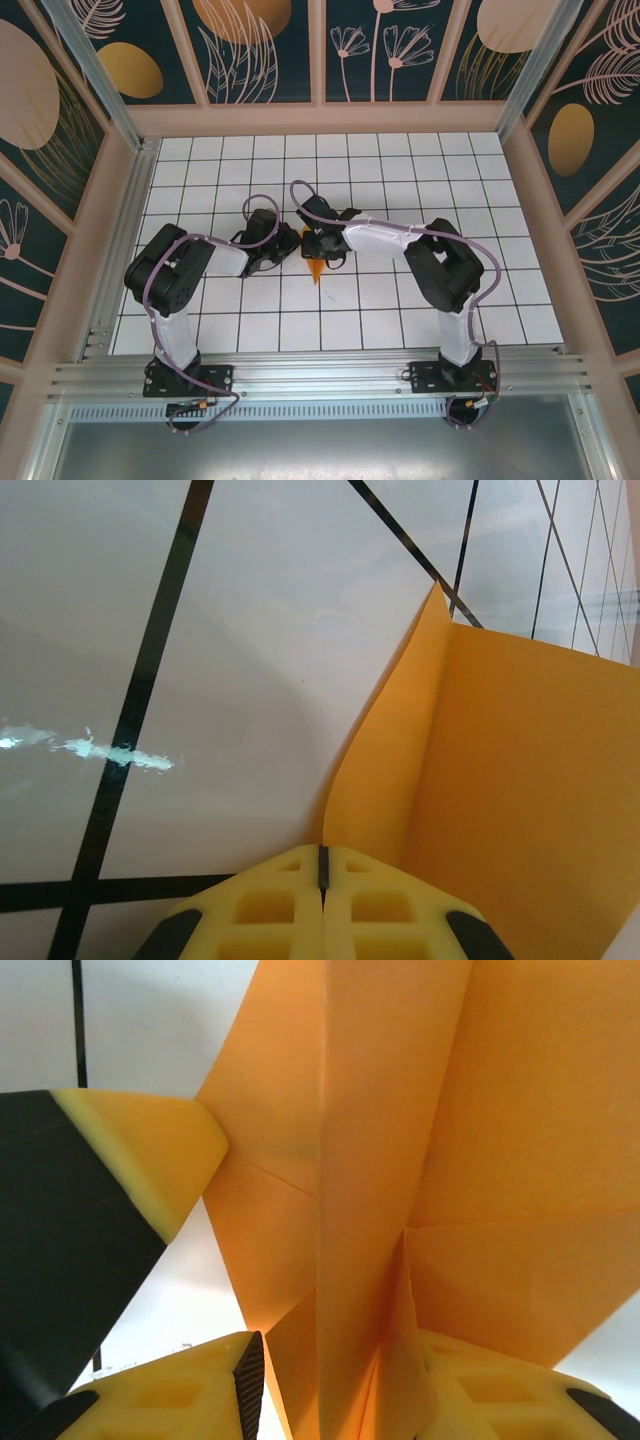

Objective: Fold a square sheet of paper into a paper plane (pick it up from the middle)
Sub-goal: Move the paper plane to the top-center of the table.

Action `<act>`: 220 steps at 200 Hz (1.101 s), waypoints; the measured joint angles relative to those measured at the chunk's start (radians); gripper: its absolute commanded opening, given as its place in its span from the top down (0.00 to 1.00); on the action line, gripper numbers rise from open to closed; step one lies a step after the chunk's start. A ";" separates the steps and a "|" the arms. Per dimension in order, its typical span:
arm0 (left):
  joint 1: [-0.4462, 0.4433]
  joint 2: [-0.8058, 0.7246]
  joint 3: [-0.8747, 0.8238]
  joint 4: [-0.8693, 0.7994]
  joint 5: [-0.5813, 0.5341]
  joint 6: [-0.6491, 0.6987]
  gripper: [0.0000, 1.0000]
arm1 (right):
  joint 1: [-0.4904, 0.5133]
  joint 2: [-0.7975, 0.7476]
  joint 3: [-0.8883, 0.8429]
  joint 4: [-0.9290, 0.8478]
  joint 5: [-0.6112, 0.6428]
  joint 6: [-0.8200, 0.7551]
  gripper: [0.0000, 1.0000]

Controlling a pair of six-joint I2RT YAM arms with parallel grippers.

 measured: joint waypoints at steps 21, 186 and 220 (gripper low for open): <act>0.000 0.000 -0.005 0.004 0.000 -0.002 1.00 | 0.000 0.013 0.013 -0.017 0.016 0.000 0.60; 0.036 -0.184 0.003 -0.146 -0.064 0.048 0.42 | -0.038 0.056 0.066 -0.064 0.138 -0.008 1.00; 0.121 -0.342 0.005 -0.261 -0.158 0.098 0.33 | -0.151 0.046 0.106 -0.084 0.146 -0.109 1.00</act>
